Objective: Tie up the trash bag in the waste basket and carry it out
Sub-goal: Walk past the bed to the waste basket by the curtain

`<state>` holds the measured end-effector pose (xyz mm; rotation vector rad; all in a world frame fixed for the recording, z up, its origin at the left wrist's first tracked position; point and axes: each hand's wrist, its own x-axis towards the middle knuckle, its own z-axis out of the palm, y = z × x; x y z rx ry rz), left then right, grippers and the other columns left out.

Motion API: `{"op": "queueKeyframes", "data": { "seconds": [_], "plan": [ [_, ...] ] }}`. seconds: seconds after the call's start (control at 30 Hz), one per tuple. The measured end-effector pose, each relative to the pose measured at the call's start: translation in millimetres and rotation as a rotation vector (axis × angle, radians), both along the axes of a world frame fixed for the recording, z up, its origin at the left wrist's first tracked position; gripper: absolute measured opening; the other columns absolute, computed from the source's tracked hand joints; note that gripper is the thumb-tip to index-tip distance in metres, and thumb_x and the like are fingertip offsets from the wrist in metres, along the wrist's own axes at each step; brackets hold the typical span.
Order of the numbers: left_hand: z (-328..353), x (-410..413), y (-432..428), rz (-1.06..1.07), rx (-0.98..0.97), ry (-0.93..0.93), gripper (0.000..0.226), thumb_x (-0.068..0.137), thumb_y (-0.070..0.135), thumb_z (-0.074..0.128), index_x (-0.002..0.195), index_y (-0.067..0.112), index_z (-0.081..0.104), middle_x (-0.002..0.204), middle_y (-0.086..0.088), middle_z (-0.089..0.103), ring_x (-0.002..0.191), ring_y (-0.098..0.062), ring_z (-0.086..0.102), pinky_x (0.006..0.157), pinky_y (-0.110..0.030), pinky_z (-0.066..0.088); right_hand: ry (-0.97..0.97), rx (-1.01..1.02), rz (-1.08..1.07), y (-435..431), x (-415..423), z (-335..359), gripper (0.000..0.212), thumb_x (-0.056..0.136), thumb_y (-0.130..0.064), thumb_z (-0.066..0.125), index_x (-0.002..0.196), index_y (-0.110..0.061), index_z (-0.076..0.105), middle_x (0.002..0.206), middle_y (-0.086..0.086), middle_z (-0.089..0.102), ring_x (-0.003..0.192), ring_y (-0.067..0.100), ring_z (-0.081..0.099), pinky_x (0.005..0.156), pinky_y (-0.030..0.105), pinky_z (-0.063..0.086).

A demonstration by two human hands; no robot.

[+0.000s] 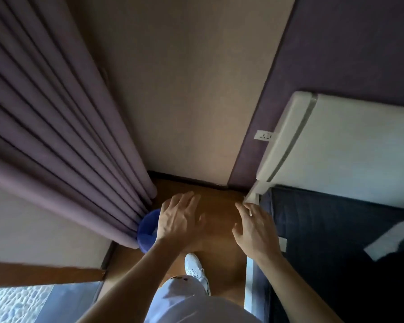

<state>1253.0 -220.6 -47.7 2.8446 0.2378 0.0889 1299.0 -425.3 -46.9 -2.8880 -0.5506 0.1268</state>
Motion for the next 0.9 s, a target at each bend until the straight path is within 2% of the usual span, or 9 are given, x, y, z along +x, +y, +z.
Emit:
{"op": "queueKeyframes", "data": {
  "seconds": [0.07, 0.27, 0.43, 0.6, 0.73, 0.9],
  "plan": [
    [-2.6, 20.5, 18.3, 0.058, -0.010, 0.008, 0.057, 0.081, 0.053, 0.046, 0.127, 0.023, 0.061, 0.129, 0.000, 0.065, 0.116, -0.027, 0.060, 0.091, -0.047, 0.049, -0.007, -0.017, 0.049, 17.1, 33.8, 1.7, 0.056, 0.080, -0.026, 0.070, 0.133, -0.015, 0.059, 0.126, 0.009, 0.067, 0.115, 0.028, 0.064, 0.098, 0.045, 0.053],
    [-7.4, 44.3, 72.5, 0.219, 0.025, 0.018, 0.057, 0.080, 0.053, 0.044, 0.122, 0.020, 0.066, 0.122, -0.002, 0.069, 0.107, -0.029, 0.065, 0.086, -0.045, 0.052, -0.013, 0.002, 0.178, 78.8, 95.6, 3.6, 0.055, 0.077, -0.024, 0.076, 0.130, -0.013, 0.064, 0.121, 0.011, 0.069, 0.109, 0.030, 0.066, 0.091, 0.046, 0.056],
    [-10.0, 17.7, 106.2, 0.419, 0.004, 0.039, 0.052, 0.076, 0.047, 0.062, 0.120, 0.020, 0.067, 0.118, -0.003, 0.071, 0.105, -0.030, 0.066, 0.085, -0.044, 0.053, 0.018, 0.008, 0.386, 131.5, 114.2, -5.9, 0.056, 0.084, -0.029, 0.065, 0.138, -0.016, 0.056, 0.133, 0.008, 0.064, 0.122, 0.027, 0.060, 0.102, 0.044, 0.049],
    [-14.7, -27.7, 115.4, 0.652, -0.056, 0.065, 0.055, 0.073, 0.050, 0.054, 0.119, 0.022, 0.065, 0.117, 0.001, 0.070, 0.104, -0.030, 0.064, 0.083, -0.041, 0.053, 0.041, 0.025, 0.569, 170.6, 122.9, -19.1, 0.056, 0.083, -0.027, 0.064, 0.138, -0.014, 0.057, 0.132, 0.011, 0.064, 0.121, 0.029, 0.060, 0.101, 0.046, 0.050],
    [-13.5, -59.3, 109.3, 0.826, -0.079, 0.118, 0.050, 0.075, 0.051, 0.056, 0.118, 0.026, 0.063, 0.117, 0.003, 0.069, 0.106, -0.029, 0.063, 0.082, -0.041, 0.050, 0.075, 0.031, 0.681, 188.4, 128.1, -31.3, 0.057, 0.084, -0.027, 0.067, 0.138, -0.013, 0.057, 0.133, 0.013, 0.064, 0.121, 0.030, 0.060, 0.100, 0.046, 0.051],
    [-24.7, -81.3, 95.5, 0.929, -0.038, 0.151, 0.055, 0.077, 0.056, 0.049, 0.121, 0.026, 0.062, 0.121, 0.001, 0.069, 0.106, -0.029, 0.065, 0.082, -0.040, 0.051, 0.125, 0.040, 0.735, 195.9, 130.7, -44.0, 0.058, 0.081, -0.024, 0.070, 0.136, -0.012, 0.058, 0.132, 0.014, 0.064, 0.121, 0.032, 0.061, 0.099, 0.049, 0.051]
  ]
}}
